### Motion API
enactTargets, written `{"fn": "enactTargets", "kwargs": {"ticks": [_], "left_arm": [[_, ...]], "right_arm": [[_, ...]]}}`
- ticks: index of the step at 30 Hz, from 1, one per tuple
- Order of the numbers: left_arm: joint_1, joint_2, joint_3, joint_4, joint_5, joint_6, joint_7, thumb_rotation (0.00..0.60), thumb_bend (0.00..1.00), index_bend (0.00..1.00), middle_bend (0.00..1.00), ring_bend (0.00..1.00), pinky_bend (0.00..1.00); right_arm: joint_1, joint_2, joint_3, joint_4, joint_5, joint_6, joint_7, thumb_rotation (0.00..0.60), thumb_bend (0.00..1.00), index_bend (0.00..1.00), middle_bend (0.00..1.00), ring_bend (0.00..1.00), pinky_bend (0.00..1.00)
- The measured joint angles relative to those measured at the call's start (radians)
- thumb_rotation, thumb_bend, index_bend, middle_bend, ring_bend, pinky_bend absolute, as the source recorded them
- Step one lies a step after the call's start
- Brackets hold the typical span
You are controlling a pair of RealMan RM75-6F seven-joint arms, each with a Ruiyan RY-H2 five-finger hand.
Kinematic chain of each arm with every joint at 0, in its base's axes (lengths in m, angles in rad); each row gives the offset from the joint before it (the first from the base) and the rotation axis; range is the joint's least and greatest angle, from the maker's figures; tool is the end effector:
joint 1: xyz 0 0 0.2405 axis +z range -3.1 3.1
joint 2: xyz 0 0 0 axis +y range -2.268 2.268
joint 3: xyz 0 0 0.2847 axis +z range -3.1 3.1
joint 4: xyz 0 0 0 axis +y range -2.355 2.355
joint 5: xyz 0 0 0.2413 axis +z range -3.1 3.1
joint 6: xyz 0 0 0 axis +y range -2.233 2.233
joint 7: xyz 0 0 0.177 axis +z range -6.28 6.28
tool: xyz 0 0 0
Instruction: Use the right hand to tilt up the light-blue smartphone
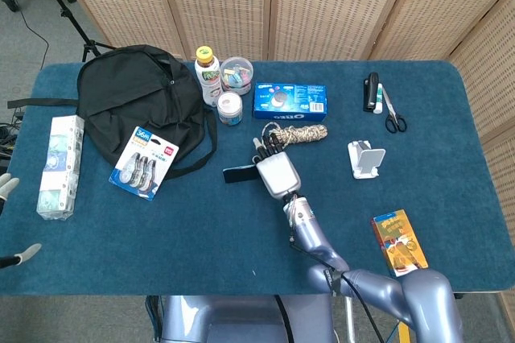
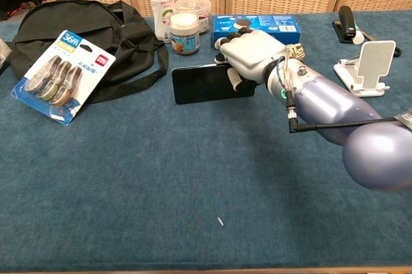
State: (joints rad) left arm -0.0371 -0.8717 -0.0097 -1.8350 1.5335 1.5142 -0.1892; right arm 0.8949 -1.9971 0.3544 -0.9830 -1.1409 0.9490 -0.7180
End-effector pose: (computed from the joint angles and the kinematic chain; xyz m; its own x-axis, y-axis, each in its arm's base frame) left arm -0.3218 0.1910 0.1999 0.2424 0.0308 0.9697 0.9701 0.0070 -0.2427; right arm -0.0854 -0.4431 -0.1518 0.6788 -0.0075 0.7343 -0.6780 -0.3906 0.6228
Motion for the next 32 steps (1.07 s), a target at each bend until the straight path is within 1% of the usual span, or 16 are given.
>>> {"fn": "enactTargets", "kwargs": {"ticks": [1,2,4,6,10,13,18,20,24,29,32], "left_arm": [[-0.001,0.001,-0.001,0.000,-0.002,-0.002,-0.002,0.600,0.00,0.00,0.00,0.00,0.00],[-0.001,0.001,-0.001,0.000,-0.003,-0.002,-0.003,0.600,0.00,0.00,0.00,0.00,0.00],[-0.001,0.002,-0.003,0.001,-0.006,-0.003,-0.007,0.600,0.00,0.00,0.00,0.00,0.00],[-0.001,0.003,-0.004,0.003,-0.007,-0.002,-0.011,0.600,0.00,0.00,0.00,0.00,0.00],[-0.001,0.006,-0.004,0.005,-0.008,-0.003,-0.019,0.600,0.00,0.00,0.00,0.00,0.00],[0.001,0.007,-0.004,0.006,-0.004,0.001,-0.023,0.600,0.00,0.00,0.00,0.00,0.00],[0.006,0.009,-0.001,0.007,0.005,0.011,-0.032,0.600,0.00,0.00,0.00,0.00,0.00],[0.009,0.010,-0.001,0.008,0.009,0.019,-0.037,0.600,0.00,0.00,0.00,0.00,0.00],[0.016,0.005,-0.005,0.014,0.013,0.039,-0.039,0.600,0.00,0.00,0.00,0.00,0.00],[0.023,-0.004,-0.013,0.016,0.005,0.056,-0.032,0.600,0.00,0.00,0.00,0.00,0.00],[0.026,-0.007,-0.011,0.016,0.010,0.061,-0.025,0.600,0.00,0.00,0.00,0.00,0.00]], "right_arm": [[0.008,-0.005,0.008,0.013,0.011,-0.003,-0.008,0.600,0.42,0.39,0.09,0.00,0.00],[0.019,-0.011,0.016,0.027,0.024,-0.006,-0.016,0.600,0.29,0.35,0.07,0.00,0.00],[0.030,-0.018,0.028,0.045,0.037,-0.005,-0.024,0.600,0.18,0.30,0.06,0.00,0.00],[0.036,-0.020,0.032,0.050,0.042,0.005,-0.026,0.600,0.12,0.29,0.06,0.00,0.00],[0.032,0.002,0.025,0.011,0.030,0.022,-0.014,0.600,0.10,0.29,0.06,0.00,0.00],[0.018,0.038,0.007,-0.050,-0.002,0.049,0.006,0.600,0.10,0.29,0.06,0.00,0.00],[-0.031,0.133,-0.039,-0.188,-0.079,0.121,0.057,0.600,0.09,0.29,0.04,0.00,0.00],[-0.066,0.192,-0.072,-0.252,-0.125,0.159,0.087,0.600,0.06,0.27,0.02,0.00,0.00],[-0.143,0.325,-0.150,-0.337,-0.223,0.233,0.169,0.600,0.00,0.14,0.00,0.00,0.00],[-0.249,0.483,-0.249,-0.390,-0.341,0.351,0.263,0.600,0.00,0.12,0.00,0.00,0.00],[-0.303,0.539,-0.287,-0.407,-0.379,0.419,0.321,0.600,0.00,0.11,0.00,0.00,0.00]]}}
